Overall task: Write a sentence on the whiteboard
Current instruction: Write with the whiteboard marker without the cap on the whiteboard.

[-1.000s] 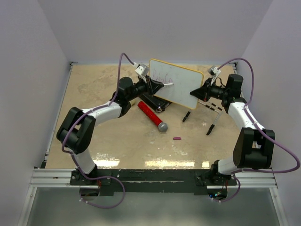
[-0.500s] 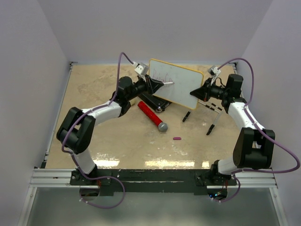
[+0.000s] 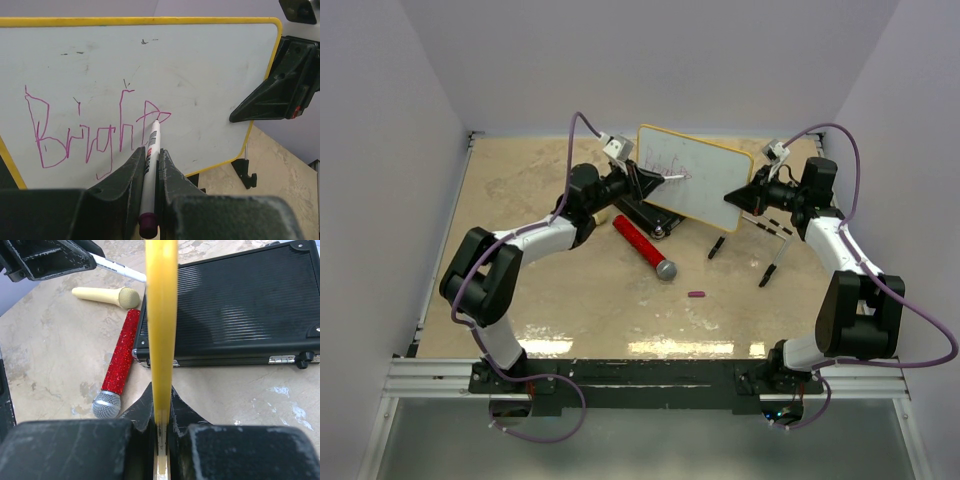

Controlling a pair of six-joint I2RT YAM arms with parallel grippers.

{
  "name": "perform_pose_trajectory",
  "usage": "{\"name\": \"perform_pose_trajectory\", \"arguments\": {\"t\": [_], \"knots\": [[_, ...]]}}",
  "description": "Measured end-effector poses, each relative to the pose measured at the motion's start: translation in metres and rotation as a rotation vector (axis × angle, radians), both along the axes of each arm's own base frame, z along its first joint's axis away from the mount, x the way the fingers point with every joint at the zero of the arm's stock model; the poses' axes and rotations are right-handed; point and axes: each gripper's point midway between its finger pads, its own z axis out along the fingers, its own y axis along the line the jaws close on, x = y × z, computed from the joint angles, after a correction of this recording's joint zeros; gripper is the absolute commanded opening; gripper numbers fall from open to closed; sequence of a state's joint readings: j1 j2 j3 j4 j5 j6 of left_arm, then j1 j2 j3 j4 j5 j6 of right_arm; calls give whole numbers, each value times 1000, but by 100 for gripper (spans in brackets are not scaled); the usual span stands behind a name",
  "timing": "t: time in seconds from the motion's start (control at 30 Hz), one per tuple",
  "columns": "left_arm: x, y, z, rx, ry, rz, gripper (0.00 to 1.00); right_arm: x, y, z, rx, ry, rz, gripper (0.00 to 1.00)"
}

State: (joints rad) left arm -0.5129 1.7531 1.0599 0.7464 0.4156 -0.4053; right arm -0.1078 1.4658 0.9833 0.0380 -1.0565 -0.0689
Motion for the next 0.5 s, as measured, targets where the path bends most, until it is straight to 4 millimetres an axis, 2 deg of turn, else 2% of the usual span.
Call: {"name": "perform_pose_trajectory", "arguments": {"t": [0.23, 0.5], "knots": [[-3, 3, -13, 16, 26, 1, 0, 0, 0, 0, 0, -1, -1, 0], [-7, -1, -16, 21, 31, -22, 0, 0, 0, 0, -1, -2, 0, 0]]}}
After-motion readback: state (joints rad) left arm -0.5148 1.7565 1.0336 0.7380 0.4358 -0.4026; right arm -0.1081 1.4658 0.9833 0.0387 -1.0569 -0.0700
